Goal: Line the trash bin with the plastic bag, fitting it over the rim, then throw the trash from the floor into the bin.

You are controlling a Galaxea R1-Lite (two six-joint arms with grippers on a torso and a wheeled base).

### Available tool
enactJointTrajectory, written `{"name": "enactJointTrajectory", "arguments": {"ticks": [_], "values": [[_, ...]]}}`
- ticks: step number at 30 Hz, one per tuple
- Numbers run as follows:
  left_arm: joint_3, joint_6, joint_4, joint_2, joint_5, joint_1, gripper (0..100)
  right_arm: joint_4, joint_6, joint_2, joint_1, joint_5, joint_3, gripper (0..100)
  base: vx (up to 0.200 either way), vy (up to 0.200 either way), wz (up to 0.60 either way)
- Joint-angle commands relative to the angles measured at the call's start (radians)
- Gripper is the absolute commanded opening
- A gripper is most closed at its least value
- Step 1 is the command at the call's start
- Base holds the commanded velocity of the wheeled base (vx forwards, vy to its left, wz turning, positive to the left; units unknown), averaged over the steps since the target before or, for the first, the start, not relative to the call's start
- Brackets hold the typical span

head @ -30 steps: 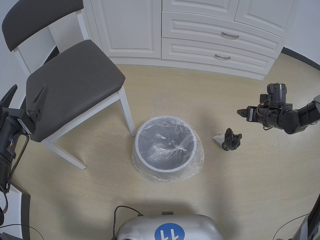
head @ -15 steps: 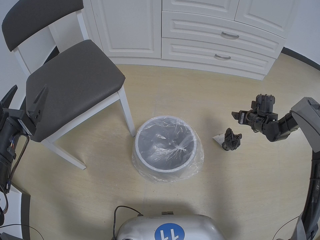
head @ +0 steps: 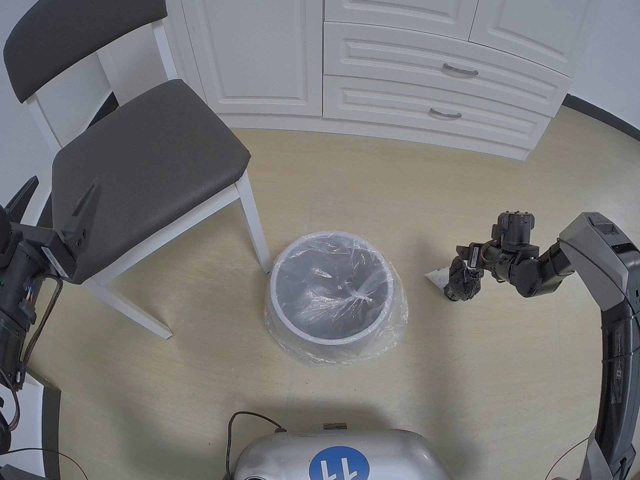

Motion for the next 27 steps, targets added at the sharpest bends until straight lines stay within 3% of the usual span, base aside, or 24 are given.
{"name": "enactJointTrajectory", "arguments": {"ticks": [1, 27], "values": [[0.002, 0.000, -0.001, 0.010, 0.000, 0.000, 100, -0.002, 0.001, 0.044, 0.005, 0.001, -0.017, 100, 0.000, 0.000, 0.00], [0.021, 0.003, -0.003, 0.021, -0.003, -0.005, 100, 0.014, 0.057, 0.385, 0.012, -0.015, -0.342, 100, 0.000, 0.000, 0.00]]}}
